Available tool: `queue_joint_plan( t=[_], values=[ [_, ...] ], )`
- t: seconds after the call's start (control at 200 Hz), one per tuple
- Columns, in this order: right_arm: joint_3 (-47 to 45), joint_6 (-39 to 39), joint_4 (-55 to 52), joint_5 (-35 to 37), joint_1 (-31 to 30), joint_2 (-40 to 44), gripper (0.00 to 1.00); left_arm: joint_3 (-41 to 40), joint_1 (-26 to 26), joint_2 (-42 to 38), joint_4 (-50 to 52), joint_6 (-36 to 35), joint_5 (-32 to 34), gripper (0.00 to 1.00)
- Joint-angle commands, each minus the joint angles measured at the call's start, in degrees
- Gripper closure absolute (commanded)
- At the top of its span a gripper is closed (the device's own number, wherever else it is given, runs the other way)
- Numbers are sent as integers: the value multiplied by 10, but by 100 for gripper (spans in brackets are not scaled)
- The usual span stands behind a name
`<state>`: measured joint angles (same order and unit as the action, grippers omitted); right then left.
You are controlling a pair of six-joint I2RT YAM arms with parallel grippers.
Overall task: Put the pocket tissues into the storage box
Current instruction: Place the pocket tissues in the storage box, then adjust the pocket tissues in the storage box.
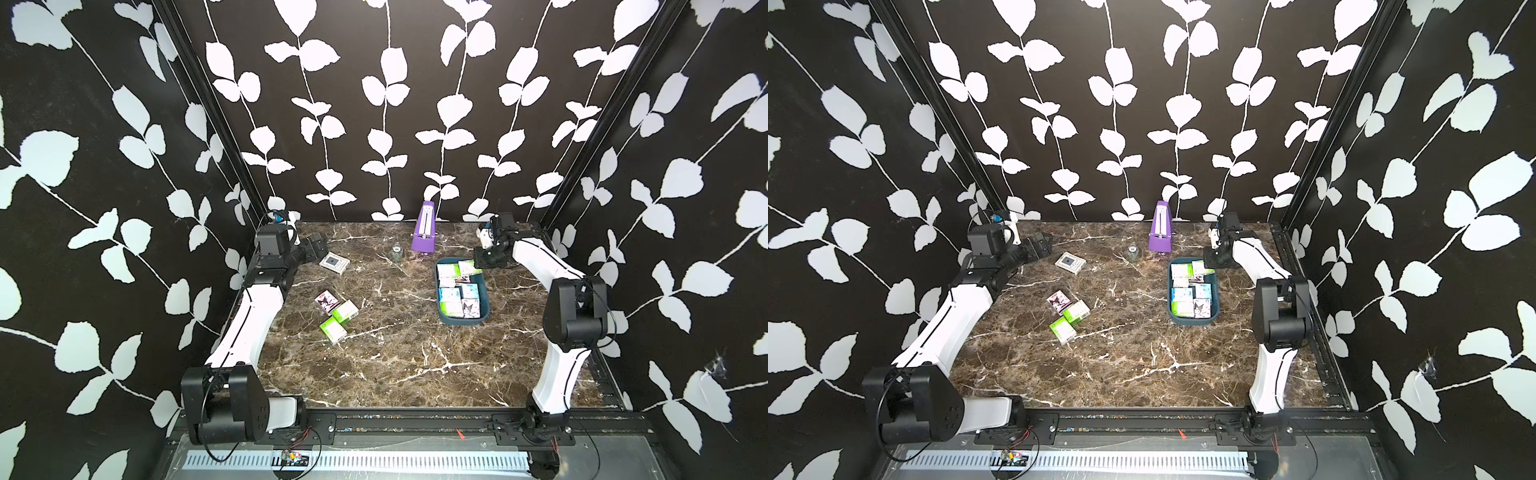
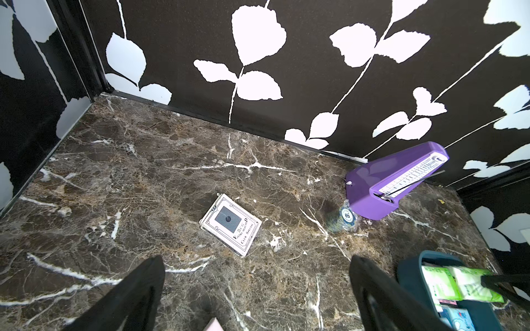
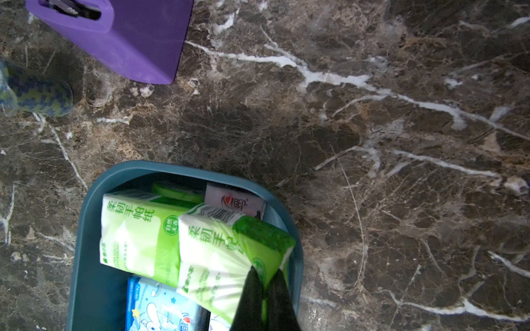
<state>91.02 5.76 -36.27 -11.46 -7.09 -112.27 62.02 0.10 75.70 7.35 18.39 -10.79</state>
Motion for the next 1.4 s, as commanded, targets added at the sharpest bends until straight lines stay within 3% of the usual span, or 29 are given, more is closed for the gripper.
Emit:
queue_joint_plan(
  t=[0.0,0.325,0.385,0.45,0.49,0.6,0.81,0.94,1.025,1.09,1.396],
  values=[
    [22,1,5,-13,-4,-7,100,7,2,-16,1,-9,6,1],
    [3,10,18,-11,-11,-17,100,6,2,-17,2,-11,8,1],
    [7,13,17,-12,-12,-21,88,8,2,-18,4,-13,8,1],
    [12,12,14,-10,-14,-24,63,9,2,-18,5,-15,9,1],
    [14,12,12,-8,-14,-24,56,9,2,-18,6,-14,10,1],
    [18,11,11,-3,-17,-13,45,8,2,-19,7,-14,12,1],
    [22,7,3,24,-27,46,38,10,2,-15,5,-10,9,1],
    [1,7,4,37,-32,89,48,11,2,-12,0,-5,5,1],
    [-17,10,6,38,-38,107,80,11,2,-10,-2,-2,2,1],
    [-34,12,12,42,-45,115,94,10,2,-9,-4,0,0,1],
    [-20,17,2,66,-58,52,100,14,2,-9,-5,-2,0,1]
  ],
)
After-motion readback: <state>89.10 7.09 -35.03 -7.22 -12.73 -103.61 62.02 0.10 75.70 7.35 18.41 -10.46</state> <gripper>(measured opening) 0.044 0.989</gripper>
